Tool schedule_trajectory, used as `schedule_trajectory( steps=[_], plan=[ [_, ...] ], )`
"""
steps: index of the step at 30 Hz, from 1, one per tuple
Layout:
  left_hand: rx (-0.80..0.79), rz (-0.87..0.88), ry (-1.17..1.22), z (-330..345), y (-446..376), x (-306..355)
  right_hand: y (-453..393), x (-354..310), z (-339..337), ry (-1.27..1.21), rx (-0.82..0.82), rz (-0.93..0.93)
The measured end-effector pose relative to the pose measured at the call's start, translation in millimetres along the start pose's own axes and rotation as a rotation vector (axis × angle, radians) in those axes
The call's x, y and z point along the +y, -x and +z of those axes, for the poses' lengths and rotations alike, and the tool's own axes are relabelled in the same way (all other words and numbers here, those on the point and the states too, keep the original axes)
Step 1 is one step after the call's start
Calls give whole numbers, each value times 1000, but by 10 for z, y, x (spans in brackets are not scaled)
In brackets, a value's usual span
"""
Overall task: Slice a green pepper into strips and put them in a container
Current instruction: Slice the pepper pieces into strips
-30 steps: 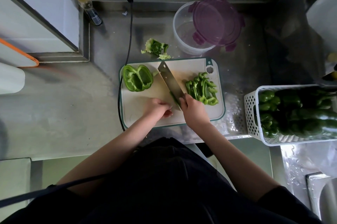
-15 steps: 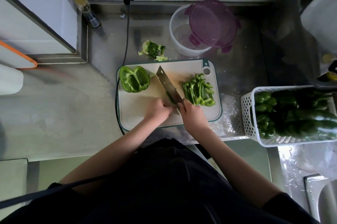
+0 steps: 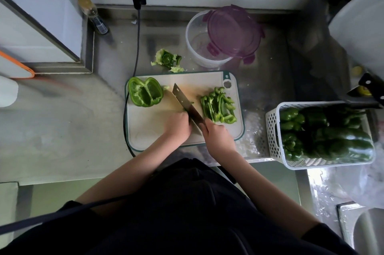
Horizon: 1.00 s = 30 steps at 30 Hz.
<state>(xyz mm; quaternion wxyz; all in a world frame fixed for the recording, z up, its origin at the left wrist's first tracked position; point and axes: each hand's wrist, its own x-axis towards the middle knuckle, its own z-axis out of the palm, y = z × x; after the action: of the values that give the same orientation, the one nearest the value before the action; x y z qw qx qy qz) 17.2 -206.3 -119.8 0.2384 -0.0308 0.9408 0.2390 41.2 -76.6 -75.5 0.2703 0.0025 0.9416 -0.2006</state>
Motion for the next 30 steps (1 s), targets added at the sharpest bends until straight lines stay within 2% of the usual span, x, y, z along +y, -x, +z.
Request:
schedule_trajectory(
  steps=[2,7,11,15,19,21,24,26,30],
  plan=[
    [-51,0,19,-41,-14,-11,-3,8,4,17,5,-5],
    [-64,-10,-18,-107,133,-116,-49,-39,24,-3,12,-28],
    [-15,-29,74,-89,192,-244,-91,-43,-50,-17,19,-29],
    [27,18,163,-113,99,-216,-54,84,-209,-233,157,21],
    [71,77,238,-136,-2,-100,-49,232,-354,-322,257,87],
    [145,-2,345,-109,-91,-97,-31,281,-384,-351,274,109],
    [146,-203,587,-66,-186,-32,30,315,-387,-379,284,134],
    [122,-183,637,-40,-227,73,72,333,-370,-390,270,145],
    [84,-127,915,-33,-222,232,121,369,-329,-396,222,153]
  ],
)
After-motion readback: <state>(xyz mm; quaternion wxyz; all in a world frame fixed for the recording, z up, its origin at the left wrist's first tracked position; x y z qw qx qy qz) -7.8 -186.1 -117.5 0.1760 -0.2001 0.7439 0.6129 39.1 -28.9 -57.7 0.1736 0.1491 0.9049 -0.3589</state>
